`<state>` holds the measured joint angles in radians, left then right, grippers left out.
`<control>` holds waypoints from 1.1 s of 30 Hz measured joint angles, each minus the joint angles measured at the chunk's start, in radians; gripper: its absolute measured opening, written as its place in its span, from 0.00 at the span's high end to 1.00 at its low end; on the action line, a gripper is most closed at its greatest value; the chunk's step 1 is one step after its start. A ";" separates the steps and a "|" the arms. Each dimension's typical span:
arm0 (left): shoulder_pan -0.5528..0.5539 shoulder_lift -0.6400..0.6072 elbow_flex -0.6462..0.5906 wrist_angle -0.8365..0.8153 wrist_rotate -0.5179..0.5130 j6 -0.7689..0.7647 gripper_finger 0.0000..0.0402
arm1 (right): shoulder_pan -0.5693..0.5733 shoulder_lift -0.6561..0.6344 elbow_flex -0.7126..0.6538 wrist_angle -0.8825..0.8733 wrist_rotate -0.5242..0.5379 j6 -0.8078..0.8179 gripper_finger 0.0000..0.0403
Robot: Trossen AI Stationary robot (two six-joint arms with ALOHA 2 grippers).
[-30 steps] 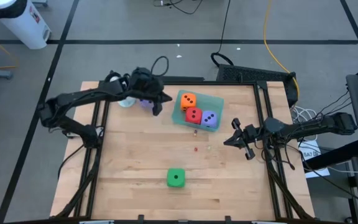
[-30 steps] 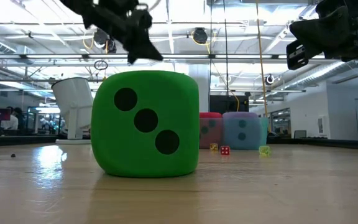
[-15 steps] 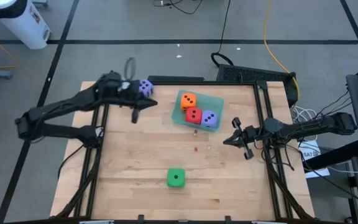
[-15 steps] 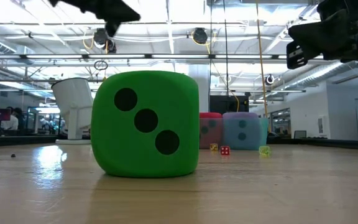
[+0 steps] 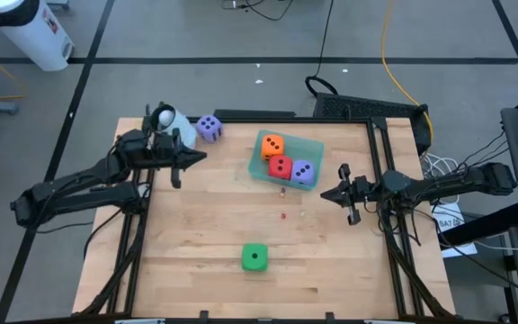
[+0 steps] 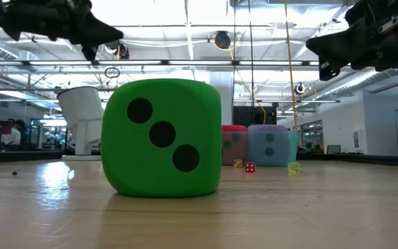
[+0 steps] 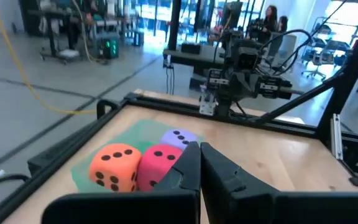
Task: Pick & Place Dice
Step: Put the large green die into the blue bin
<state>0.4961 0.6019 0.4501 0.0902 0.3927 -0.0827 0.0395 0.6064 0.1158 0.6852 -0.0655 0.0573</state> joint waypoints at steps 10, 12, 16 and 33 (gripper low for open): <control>0.001 -0.189 -0.205 0.100 0.004 0.013 1.00 | 0.002 0.019 0.000 0.049 0.042 -0.017 1.00; 0.001 -0.221 -0.251 0.140 0.017 0.007 1.00 | 0.002 0.018 0.000 0.072 0.040 -0.036 1.00; 0.001 -0.266 -0.333 0.229 0.034 -0.021 1.00 | 0.002 0.021 0.000 0.067 0.039 -0.065 1.00; 0.044 -0.273 -0.368 0.083 0.028 -0.032 0.99 | 0.002 0.087 0.000 0.046 0.039 -0.101 1.00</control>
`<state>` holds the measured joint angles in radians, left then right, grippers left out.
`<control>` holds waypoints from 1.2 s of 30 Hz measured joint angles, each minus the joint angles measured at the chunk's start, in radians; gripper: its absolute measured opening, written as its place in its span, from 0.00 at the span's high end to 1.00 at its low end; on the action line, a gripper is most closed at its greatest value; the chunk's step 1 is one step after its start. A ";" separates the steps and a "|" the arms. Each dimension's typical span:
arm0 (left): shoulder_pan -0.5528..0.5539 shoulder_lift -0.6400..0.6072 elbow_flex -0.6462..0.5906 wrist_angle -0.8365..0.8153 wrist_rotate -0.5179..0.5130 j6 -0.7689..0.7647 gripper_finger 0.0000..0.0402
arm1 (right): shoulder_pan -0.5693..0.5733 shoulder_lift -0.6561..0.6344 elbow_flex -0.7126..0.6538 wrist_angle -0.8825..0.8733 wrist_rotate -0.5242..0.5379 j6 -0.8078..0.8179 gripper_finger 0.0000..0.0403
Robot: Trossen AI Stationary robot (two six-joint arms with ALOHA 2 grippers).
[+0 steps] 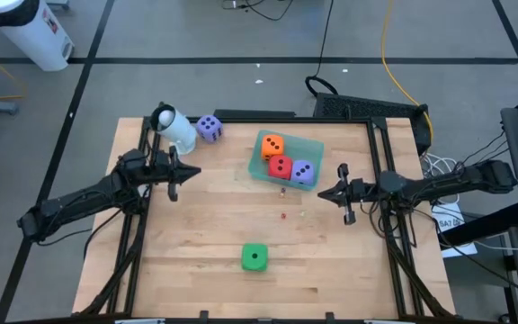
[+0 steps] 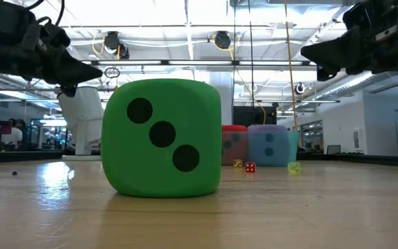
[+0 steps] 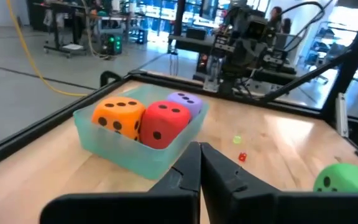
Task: Pick & Place Dice
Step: Put the large green die into the blue bin
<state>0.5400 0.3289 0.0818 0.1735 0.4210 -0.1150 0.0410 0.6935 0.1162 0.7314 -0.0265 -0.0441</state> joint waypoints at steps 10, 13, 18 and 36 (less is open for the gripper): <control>-0.001 -0.002 -0.041 -0.029 -0.003 0.015 0.99 | -0.001 0.061 0.000 0.070 0.030 -0.015 1.00; -0.001 -0.003 -0.041 -0.006 -0.004 0.053 0.97 | -0.010 0.089 0.000 0.115 0.032 -0.021 1.00; -0.001 -0.003 -0.041 0.051 -0.004 0.020 0.94 | 0.001 0.157 0.051 0.124 0.062 0.003 1.00; -0.001 -0.003 -0.041 0.117 -0.004 -0.020 0.95 | 0.383 0.660 0.711 -0.617 0.555 0.165 0.99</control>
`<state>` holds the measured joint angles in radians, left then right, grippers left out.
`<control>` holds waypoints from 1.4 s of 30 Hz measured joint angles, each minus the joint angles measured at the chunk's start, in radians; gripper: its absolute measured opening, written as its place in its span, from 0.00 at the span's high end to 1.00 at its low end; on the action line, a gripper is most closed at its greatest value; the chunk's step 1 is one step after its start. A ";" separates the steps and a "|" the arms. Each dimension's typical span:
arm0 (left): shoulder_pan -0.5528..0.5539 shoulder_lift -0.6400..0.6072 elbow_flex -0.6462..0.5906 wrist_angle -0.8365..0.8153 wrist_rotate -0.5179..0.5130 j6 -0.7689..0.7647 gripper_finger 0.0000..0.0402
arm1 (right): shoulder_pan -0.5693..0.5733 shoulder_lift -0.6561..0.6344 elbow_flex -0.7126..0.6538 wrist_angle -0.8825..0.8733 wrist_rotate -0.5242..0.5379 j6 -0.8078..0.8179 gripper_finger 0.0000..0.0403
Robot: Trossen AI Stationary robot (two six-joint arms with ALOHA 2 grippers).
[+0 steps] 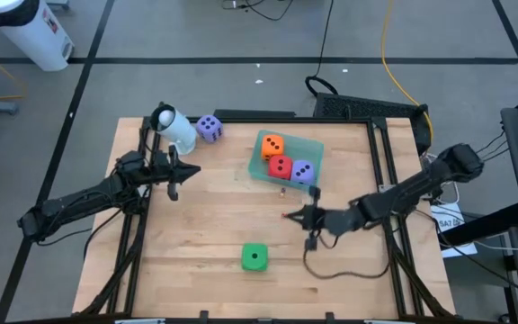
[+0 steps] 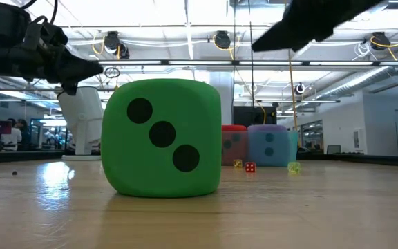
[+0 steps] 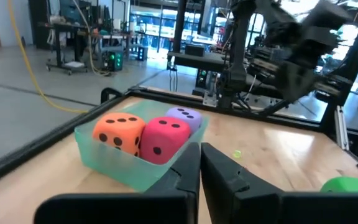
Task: Pick & Place Dice
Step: Put the large green die into the blue bin
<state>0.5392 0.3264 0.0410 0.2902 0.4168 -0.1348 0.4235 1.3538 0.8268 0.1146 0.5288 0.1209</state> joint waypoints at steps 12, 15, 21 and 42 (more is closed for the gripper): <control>0.000 0.001 0.001 -0.064 -0.008 -0.139 0.95 | 0.123 0.420 0.440 -0.197 0.017 0.124 0.63; 0.000 0.001 0.001 -0.090 -0.008 -0.142 0.93 | 0.139 0.502 0.567 -0.322 0.017 0.156 0.50; 0.000 0.001 0.002 -0.149 -0.008 -0.159 0.98 | 0.144 0.665 0.859 -0.565 -0.020 0.170 0.35; -0.002 0.001 0.002 -0.167 0.002 -0.216 0.91 | 0.117 0.930 1.168 -0.977 -0.012 0.253 0.34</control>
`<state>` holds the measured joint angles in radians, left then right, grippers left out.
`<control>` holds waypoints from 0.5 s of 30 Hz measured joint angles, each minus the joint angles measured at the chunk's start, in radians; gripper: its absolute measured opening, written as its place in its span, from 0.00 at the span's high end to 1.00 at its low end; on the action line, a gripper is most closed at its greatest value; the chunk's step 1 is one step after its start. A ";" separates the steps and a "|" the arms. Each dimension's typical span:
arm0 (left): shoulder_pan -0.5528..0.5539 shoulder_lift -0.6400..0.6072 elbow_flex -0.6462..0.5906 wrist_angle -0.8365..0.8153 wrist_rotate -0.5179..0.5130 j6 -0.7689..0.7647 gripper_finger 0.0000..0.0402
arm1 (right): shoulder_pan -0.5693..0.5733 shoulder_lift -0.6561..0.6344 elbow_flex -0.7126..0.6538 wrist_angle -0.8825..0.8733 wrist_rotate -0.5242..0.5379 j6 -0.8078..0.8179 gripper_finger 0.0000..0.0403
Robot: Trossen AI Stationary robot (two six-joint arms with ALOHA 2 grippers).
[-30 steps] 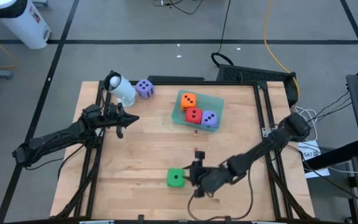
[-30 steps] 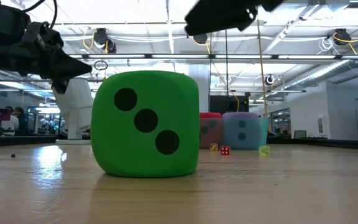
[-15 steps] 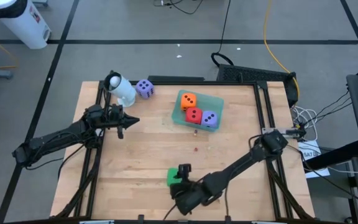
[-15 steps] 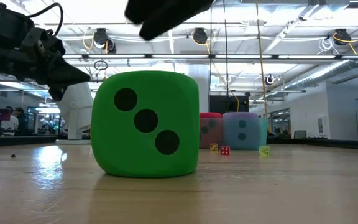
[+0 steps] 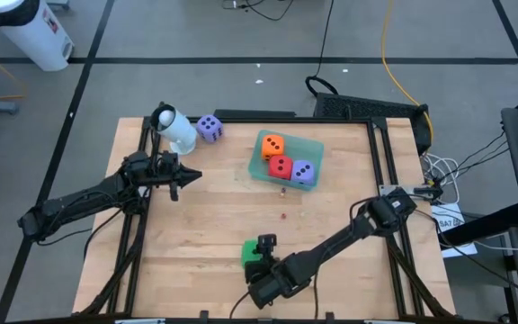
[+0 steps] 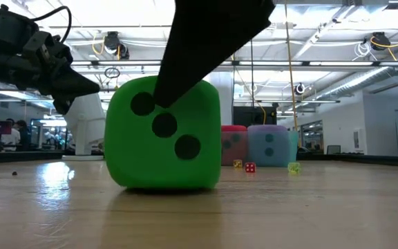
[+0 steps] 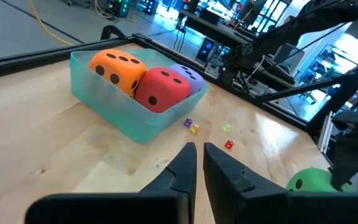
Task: Pick & Place Dice
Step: Put the large green die into the blue bin
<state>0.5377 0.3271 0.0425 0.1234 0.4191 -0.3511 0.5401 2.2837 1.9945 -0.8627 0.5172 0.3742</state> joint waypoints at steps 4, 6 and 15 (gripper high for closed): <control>-0.015 0.000 0.000 -0.001 0.000 -0.001 0.91 | -0.008 -0.002 -0.073 0.009 0.006 -0.003 0.38; -0.025 0.000 0.000 -0.001 0.000 0.003 0.91 | -0.011 -0.002 -0.124 0.028 0.005 -0.004 0.41; -0.041 0.000 0.000 0.000 -0.001 0.032 0.91 | -0.015 -0.003 -0.203 0.081 0.021 0.025 0.63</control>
<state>0.4969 0.3271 0.0425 0.1239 0.4183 -0.3195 0.5247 2.2808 1.7912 -0.7819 0.5378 0.3992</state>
